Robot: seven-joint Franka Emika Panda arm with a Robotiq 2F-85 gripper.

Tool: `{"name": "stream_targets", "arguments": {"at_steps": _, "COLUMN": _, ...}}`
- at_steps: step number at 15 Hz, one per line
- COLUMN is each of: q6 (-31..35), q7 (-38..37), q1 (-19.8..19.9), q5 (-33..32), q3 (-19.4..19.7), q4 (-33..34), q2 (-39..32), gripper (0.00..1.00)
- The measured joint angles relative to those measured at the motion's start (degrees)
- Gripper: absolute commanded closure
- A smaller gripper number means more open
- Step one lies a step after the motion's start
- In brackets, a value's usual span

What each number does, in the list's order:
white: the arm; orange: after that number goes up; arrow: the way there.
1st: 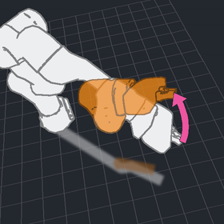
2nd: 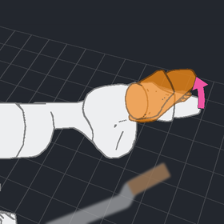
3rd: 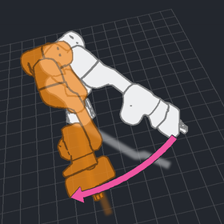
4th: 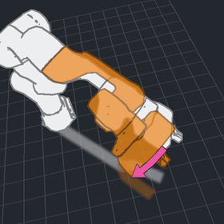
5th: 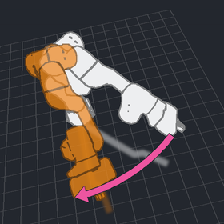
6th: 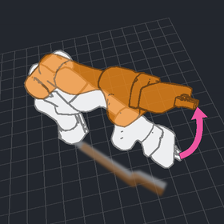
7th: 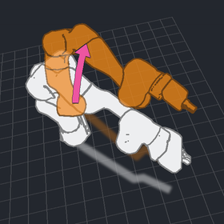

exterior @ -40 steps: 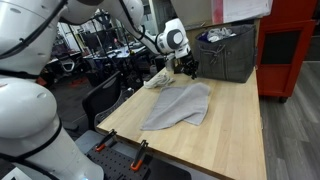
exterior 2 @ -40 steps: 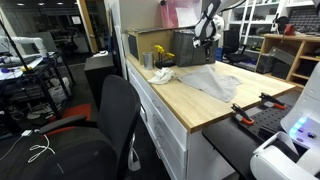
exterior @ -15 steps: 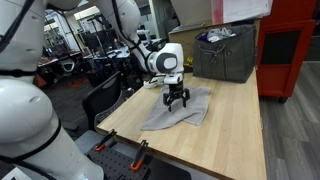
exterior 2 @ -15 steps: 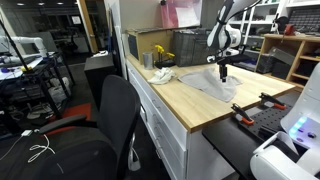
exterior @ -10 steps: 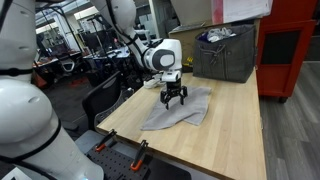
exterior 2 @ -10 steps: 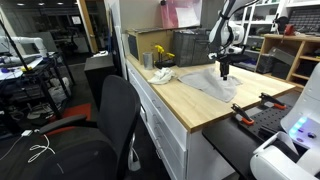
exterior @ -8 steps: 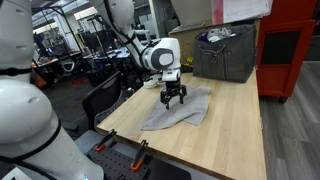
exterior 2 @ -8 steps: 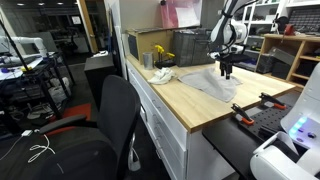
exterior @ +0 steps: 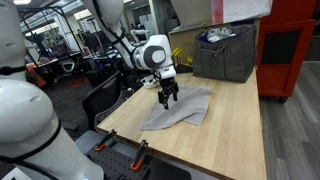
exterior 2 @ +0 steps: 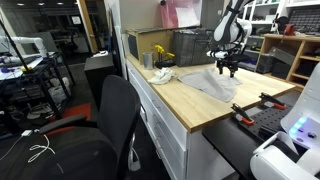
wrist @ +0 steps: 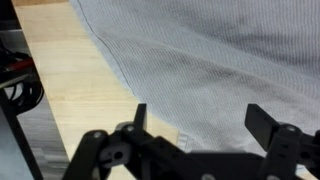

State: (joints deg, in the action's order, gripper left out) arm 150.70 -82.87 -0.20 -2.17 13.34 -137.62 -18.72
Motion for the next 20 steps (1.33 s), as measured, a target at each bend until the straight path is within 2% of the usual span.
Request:
{"name": "stream_targets", "arguments": {"at_steps": 4, "q6": 0.44, "q7": 5.74, "q1": -1.60, "q5": -3.84, "q3": -1.55, "q4": -2.06, "q2": 3.82, "gripper": 0.00}}
{"name": "stream_targets", "arguments": {"at_steps": 8, "q6": 1.12, "q7": 14.70, "q1": -1.68, "q5": -4.49, "q3": -3.62, "q4": -3.15, "q2": 6.10, "gripper": 0.00}}
{"name": "stream_targets", "arguments": {"at_steps": 15, "q6": 3.72, "q7": 37.70, "q1": -0.51, "q5": -3.18, "q3": -6.53, "q4": -3.52, "q2": 5.31, "gripper": 0.00}}
{"name": "stream_targets", "arguments": {"at_steps": 20, "q6": 3.79, "q7": 51.85, "q1": -0.60, "q5": -3.54, "q3": -6.83, "q4": -3.17, "q2": 1.00, "gripper": 0.00}}
